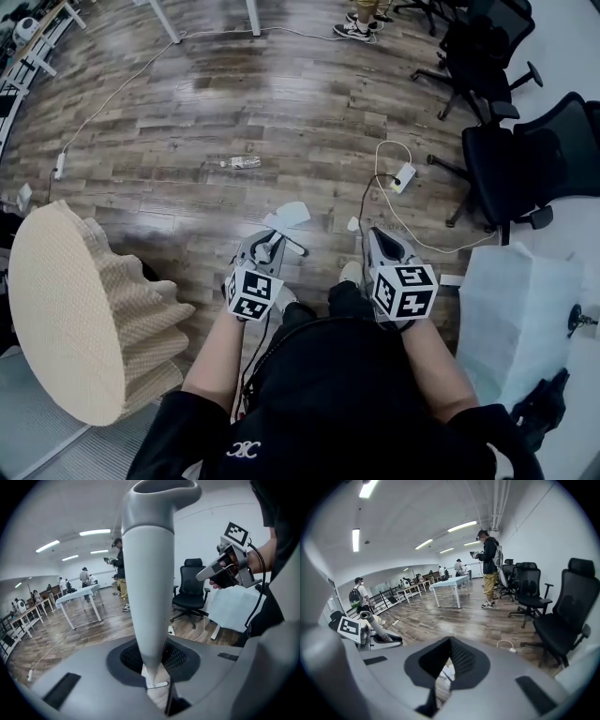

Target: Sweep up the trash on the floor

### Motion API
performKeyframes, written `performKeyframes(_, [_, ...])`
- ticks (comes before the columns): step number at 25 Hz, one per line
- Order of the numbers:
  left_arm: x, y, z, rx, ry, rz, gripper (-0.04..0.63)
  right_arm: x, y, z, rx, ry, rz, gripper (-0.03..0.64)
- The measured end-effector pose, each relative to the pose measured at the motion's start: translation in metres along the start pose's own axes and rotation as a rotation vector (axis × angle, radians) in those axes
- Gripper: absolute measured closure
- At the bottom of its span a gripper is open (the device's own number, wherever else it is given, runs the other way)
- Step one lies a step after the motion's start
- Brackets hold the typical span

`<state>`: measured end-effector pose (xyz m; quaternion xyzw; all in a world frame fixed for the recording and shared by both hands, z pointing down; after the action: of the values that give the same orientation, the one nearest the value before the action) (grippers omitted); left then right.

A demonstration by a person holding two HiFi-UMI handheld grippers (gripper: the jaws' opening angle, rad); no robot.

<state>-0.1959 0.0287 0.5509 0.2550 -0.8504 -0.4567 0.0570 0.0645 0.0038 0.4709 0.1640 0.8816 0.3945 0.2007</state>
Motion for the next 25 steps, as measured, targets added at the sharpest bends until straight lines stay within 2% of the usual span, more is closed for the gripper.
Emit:
performKeyframes(5, [-0.009, -0.034, -0.002, -0.039, 0.049, 0.012, 0.534, -0.026, -0.01, 0.007, -0.027, 0.013, -0.097, 0.603])
performKeyframes(8, [-0.018, -0.057, -0.009, -0.07, 0.075, 0.017, 0.534, -0.044, -0.012, 0.011, -0.041, 0.041, -0.12, 0.603])
performKeyframes(14, [-0.049, -0.107, -0.04, -0.111, 0.17, -0.031, 0.534, -0.082, -0.007, 0.023, -0.044, 0.097, -0.161, 0.603])
performKeyframes(18, [-0.083, -0.128, -0.062, -0.12, 0.257, -0.094, 0.534, -0.115, 0.004, 0.029, -0.037, 0.139, -0.2, 0.603])
performKeyframes(22, [-0.122, -0.143, -0.073, -0.163, 0.332, -0.198, 0.534, -0.152, 0.015, 0.036, -0.025, 0.169, -0.252, 0.603])
performKeyframes(25, [-0.15, -0.146, -0.08, -0.159, 0.373, -0.285, 0.534, -0.18, 0.018, 0.04, -0.022, 0.181, -0.286, 0.603])
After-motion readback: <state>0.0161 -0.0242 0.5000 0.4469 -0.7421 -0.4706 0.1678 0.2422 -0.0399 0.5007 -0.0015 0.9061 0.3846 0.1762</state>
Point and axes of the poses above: the fingertips, and each gripper's own axes: z backward along the fingers, x to its left, y out of its underside, the point moved 9 cm from there along z, backward along the fingers, and after that the axes turned 6 degrees about -y, right-handed, at the moved point
